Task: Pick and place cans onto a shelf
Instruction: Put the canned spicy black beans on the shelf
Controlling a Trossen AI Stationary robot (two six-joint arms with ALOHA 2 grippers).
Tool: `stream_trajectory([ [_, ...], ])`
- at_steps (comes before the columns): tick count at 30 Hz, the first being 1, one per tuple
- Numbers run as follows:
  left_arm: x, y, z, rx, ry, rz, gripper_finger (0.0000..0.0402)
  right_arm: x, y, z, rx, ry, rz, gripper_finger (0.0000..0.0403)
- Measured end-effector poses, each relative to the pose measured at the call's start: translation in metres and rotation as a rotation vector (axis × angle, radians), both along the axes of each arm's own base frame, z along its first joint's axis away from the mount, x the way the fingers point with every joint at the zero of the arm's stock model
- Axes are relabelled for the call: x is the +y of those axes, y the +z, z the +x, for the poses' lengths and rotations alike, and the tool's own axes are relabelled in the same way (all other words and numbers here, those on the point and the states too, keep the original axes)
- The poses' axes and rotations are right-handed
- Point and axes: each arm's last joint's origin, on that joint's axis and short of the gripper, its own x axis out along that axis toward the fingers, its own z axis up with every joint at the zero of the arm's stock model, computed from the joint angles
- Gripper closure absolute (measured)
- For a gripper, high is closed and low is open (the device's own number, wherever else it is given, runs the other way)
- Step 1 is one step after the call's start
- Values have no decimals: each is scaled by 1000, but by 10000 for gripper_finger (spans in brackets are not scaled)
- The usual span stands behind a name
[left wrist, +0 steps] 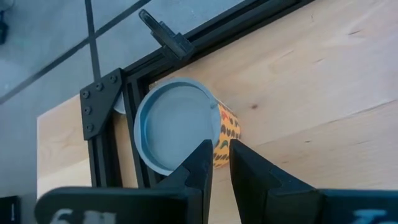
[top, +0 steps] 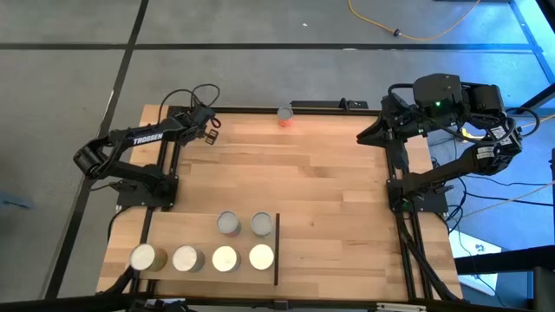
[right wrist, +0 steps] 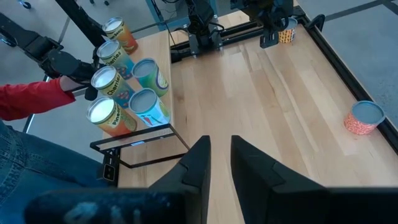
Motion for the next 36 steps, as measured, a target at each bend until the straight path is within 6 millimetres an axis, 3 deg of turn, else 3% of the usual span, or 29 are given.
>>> stream_trajectory([
  [15, 4, -13, 2, 101, -20, -33, 355, 0, 0, 0, -1, -1, 2, 338],
  [36, 1, -12, 10, 152, -20, 44, 355, 0, 4, 3, -52, -1, -2, 338],
])
